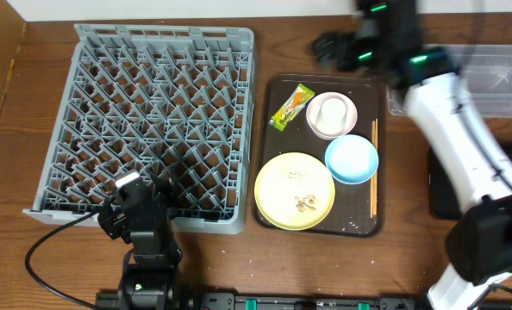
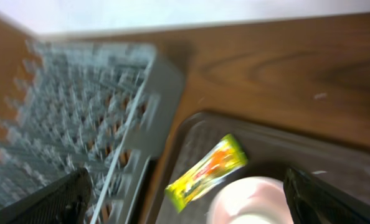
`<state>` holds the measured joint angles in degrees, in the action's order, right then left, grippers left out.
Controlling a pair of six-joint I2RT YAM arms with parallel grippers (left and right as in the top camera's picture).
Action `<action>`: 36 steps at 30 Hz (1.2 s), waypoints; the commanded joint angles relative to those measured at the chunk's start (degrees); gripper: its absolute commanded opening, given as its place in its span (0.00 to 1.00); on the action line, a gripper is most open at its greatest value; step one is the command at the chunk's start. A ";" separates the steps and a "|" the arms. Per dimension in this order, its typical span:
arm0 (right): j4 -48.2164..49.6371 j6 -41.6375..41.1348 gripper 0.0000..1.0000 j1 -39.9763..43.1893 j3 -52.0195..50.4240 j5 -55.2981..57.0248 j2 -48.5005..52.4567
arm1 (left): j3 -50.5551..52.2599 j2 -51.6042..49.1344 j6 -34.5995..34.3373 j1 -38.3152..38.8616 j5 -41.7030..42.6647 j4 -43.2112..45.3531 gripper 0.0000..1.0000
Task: Sort waste into correct bins and load items into the dishwasher
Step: 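Reach the right gripper to the yellow snack wrapper and grasp it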
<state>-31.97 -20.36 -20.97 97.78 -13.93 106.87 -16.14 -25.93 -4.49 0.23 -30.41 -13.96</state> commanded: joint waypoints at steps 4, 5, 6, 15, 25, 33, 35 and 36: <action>-1.49 -11.74 0.98 -13.70 0.48 24.37 2.64 | -0.81 0.20 -0.09 -0.04 -0.70 -0.17 1.00; -1.40 -13.94 0.98 -14.93 0.48 25.00 3.08 | -0.81 0.20 -0.09 -0.04 -0.70 -0.17 1.00; -1.25 -16.09 0.99 -15.91 0.48 25.07 3.63 | -0.81 0.20 -0.09 -0.04 -0.70 -0.17 1.00; -0.83 -25.51 0.78 -18.10 0.48 17.11 11.21 | -0.81 0.20 -0.09 -0.04 -0.70 -0.17 1.00; -8.46 -27.08 0.55 -15.47 0.33 21.44 15.43 | -0.81 0.20 -0.09 -0.04 -0.70 -0.17 1.00; -9.18 -24.68 0.57 -12.72 -0.15 28.26 16.90 | -0.81 0.20 -0.09 -0.04 -0.70 -0.17 1.00; -9.18 -24.28 0.59 -12.15 -0.15 28.57 16.90 | -0.81 0.20 -0.09 -0.04 -0.70 -0.17 1.00; -9.14 -23.91 0.59 -11.85 -0.15 28.70 16.90 | -0.81 0.20 -0.09 -0.04 -0.70 -0.17 1.00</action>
<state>-41.17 -45.63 -33.63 97.73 11.90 122.65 -16.14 -25.93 -4.49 0.23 -30.41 -13.98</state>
